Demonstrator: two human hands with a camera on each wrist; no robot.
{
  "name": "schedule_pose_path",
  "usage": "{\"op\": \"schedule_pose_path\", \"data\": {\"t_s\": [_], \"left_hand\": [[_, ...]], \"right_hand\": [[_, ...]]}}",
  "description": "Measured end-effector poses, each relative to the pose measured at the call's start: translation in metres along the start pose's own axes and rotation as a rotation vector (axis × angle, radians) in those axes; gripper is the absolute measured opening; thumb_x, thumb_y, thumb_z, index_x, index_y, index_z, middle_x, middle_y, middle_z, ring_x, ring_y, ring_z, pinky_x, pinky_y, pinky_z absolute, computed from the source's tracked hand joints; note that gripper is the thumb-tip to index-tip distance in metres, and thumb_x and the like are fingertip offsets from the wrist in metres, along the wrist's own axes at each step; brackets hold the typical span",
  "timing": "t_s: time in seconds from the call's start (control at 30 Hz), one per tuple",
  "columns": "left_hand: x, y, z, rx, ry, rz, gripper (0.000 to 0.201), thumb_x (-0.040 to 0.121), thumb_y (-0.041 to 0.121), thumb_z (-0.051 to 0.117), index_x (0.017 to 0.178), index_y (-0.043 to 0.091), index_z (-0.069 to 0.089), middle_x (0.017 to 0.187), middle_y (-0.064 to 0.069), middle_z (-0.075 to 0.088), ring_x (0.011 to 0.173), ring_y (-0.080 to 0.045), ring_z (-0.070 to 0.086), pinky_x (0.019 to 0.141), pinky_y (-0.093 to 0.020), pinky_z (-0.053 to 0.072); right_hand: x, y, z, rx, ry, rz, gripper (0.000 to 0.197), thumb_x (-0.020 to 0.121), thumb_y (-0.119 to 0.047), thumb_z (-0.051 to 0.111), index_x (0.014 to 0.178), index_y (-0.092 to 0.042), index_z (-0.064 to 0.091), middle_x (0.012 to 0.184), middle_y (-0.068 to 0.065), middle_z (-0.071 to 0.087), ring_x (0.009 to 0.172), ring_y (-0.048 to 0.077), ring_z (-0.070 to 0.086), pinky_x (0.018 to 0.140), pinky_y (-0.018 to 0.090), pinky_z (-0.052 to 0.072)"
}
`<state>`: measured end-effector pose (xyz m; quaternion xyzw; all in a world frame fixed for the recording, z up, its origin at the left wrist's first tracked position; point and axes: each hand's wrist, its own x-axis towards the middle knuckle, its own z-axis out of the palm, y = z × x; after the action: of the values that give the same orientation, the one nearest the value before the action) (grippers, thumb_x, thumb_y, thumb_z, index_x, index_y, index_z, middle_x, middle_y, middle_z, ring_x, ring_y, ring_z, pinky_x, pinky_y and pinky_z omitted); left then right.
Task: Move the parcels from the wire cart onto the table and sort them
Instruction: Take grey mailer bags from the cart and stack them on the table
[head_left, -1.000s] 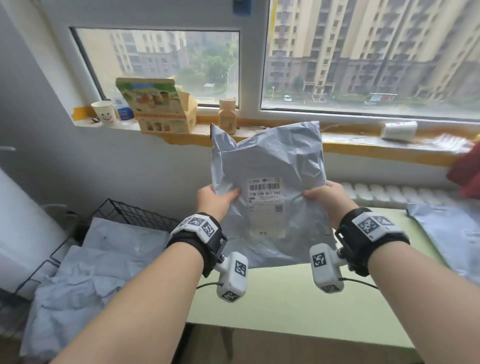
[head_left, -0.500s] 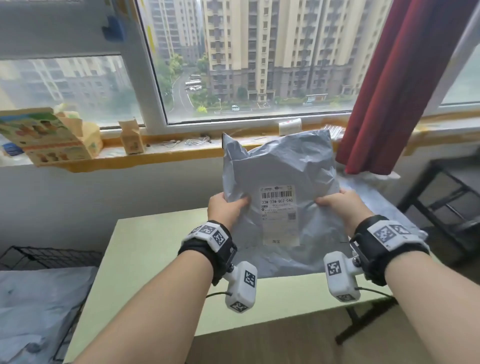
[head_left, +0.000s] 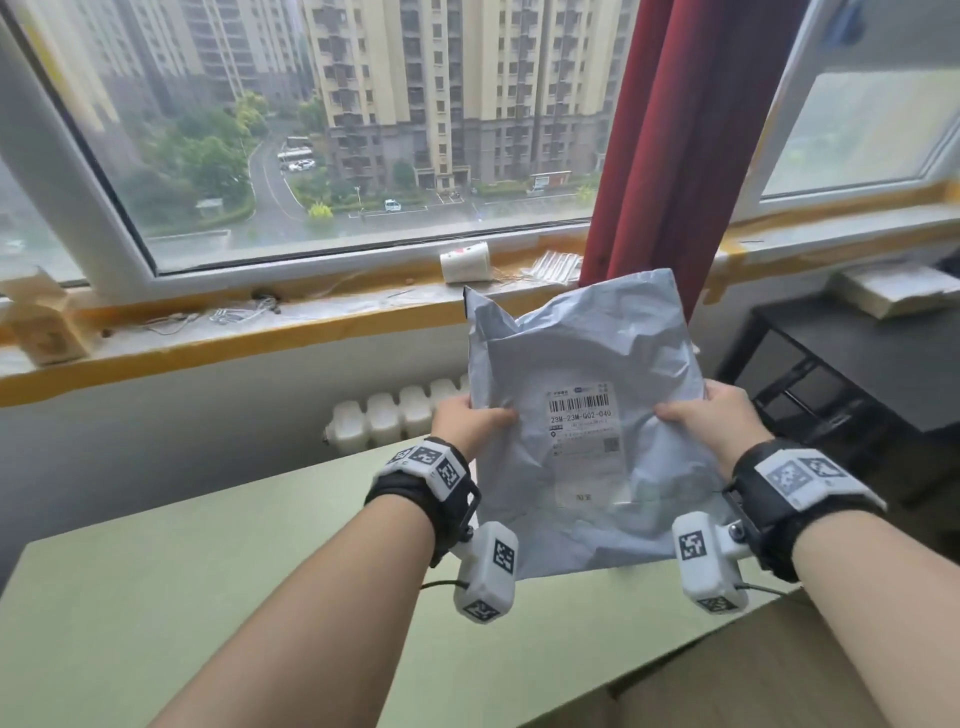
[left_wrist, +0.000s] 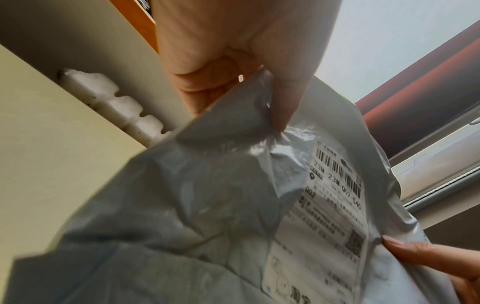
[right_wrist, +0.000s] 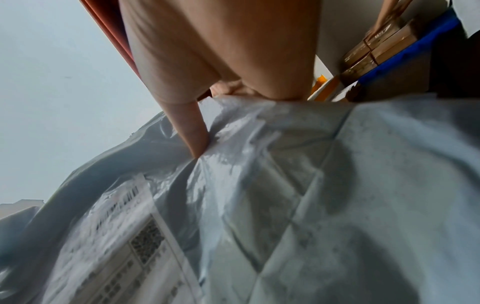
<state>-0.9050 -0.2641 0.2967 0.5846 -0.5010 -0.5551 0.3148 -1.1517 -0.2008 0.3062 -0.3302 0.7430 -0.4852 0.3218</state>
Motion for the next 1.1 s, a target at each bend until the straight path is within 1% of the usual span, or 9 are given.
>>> {"op": "schedule_pose_path", "data": {"t_s": [0.2, 0.27, 0.37, 0.53, 0.73, 0.83, 0.93, 1.0, 1.1], "left_hand": [[0.054, 0.014, 0.040, 0.099, -0.078, -0.053, 0.036, 0.079, 0.011, 0.074, 0.111, 0.003, 0.061, 0.096, -0.008, 0.061, 0.088, -0.023, 0.060, 0.078, -0.029, 0.050], [0.068, 0.016, 0.054, 0.117, -0.093, -0.068, 0.042, 0.079, 0.013, 0.074, 0.115, -0.002, 0.060, 0.098, -0.010, 0.062, 0.089, -0.024, 0.061, 0.081, -0.031, 0.052], [0.084, 0.016, 0.074, 0.133, -0.099, -0.079, 0.036, 0.080, 0.016, 0.073, 0.109, -0.001, 0.062, 0.097, -0.010, 0.063, 0.088, -0.024, 0.062, 0.085, -0.035, 0.054], [0.100, 0.006, 0.101, 0.124, -0.082, -0.119, 0.024, 0.087, 0.032, 0.066, 0.094, 0.010, 0.062, 0.093, -0.008, 0.065, 0.086, -0.023, 0.063, 0.083, -0.034, 0.055], [0.118, -0.017, 0.127, 0.067, 0.007, -0.214, 0.040, 0.089, 0.046, 0.057, 0.083, 0.008, 0.063, 0.102, -0.017, 0.069, 0.094, -0.030, 0.067, 0.091, -0.043, 0.054], [0.126, -0.028, 0.139, 0.026, 0.027, -0.256, 0.034, 0.093, 0.039, 0.054, 0.093, 0.006, 0.062, 0.110, -0.019, 0.067, 0.100, -0.033, 0.066, 0.093, -0.046, 0.052], [0.131, -0.035, 0.146, 0.017, 0.062, -0.270, 0.034, 0.096, 0.036, 0.051, 0.088, 0.005, 0.062, 0.101, -0.015, 0.065, 0.097, -0.031, 0.064, 0.094, -0.045, 0.051], [0.134, -0.041, 0.147, 0.030, 0.110, -0.260, 0.038, 0.097, 0.034, 0.049, 0.099, 0.000, 0.065, 0.096, -0.013, 0.061, 0.093, -0.028, 0.060, 0.093, -0.040, 0.049], [0.136, -0.050, 0.148, 0.044, 0.143, -0.269, 0.039, 0.097, 0.033, 0.050, 0.109, -0.002, 0.064, 0.102, -0.015, 0.064, 0.097, -0.029, 0.062, 0.093, -0.039, 0.050]], "right_hand": [[0.054, -0.003, -0.018, -0.188, 0.068, -0.020, 0.016, 0.076, 0.001, 0.072, 0.076, -0.011, 0.063, 0.090, 0.013, 0.068, 0.081, 0.026, 0.063, 0.079, 0.036, 0.053], [0.073, 0.002, -0.024, -0.253, 0.090, -0.012, 0.016, 0.073, -0.003, 0.075, 0.073, -0.012, 0.062, 0.087, 0.012, 0.069, 0.082, 0.028, 0.065, 0.080, 0.039, 0.055], [0.096, 0.009, -0.034, -0.326, 0.115, 0.010, 0.014, 0.072, -0.008, 0.077, 0.079, -0.010, 0.065, 0.086, 0.011, 0.069, 0.084, 0.030, 0.066, 0.082, 0.043, 0.055], [0.131, 0.027, -0.043, -0.403, 0.045, 0.044, 0.016, 0.075, -0.008, 0.075, 0.088, -0.007, 0.066, 0.091, 0.012, 0.069, 0.086, 0.030, 0.066, 0.082, 0.040, 0.055], [0.173, 0.051, -0.041, -0.502, -0.053, 0.071, 0.030, 0.074, -0.008, 0.073, 0.103, -0.008, 0.065, 0.101, 0.012, 0.068, 0.092, 0.031, 0.064, 0.087, 0.042, 0.053], [0.191, 0.062, -0.041, -0.566, -0.075, 0.037, 0.039, 0.078, -0.007, 0.070, 0.116, -0.007, 0.062, 0.113, 0.013, 0.065, 0.104, 0.033, 0.060, 0.093, 0.039, 0.048], [0.203, 0.073, -0.042, -0.602, -0.043, 0.026, 0.034, 0.083, -0.007, 0.062, 0.117, -0.010, 0.064, 0.116, 0.013, 0.065, 0.109, 0.035, 0.058, 0.095, 0.038, 0.046], [0.209, 0.079, -0.041, -0.603, -0.034, 0.040, 0.033, 0.085, -0.009, 0.059, 0.117, -0.012, 0.065, 0.118, 0.012, 0.066, 0.110, 0.034, 0.058, 0.096, 0.037, 0.046], [0.212, 0.083, -0.036, -0.633, -0.030, 0.050, 0.032, 0.088, -0.011, 0.055, 0.118, -0.013, 0.065, 0.121, 0.011, 0.065, 0.112, 0.034, 0.057, 0.095, 0.035, 0.044]]}}
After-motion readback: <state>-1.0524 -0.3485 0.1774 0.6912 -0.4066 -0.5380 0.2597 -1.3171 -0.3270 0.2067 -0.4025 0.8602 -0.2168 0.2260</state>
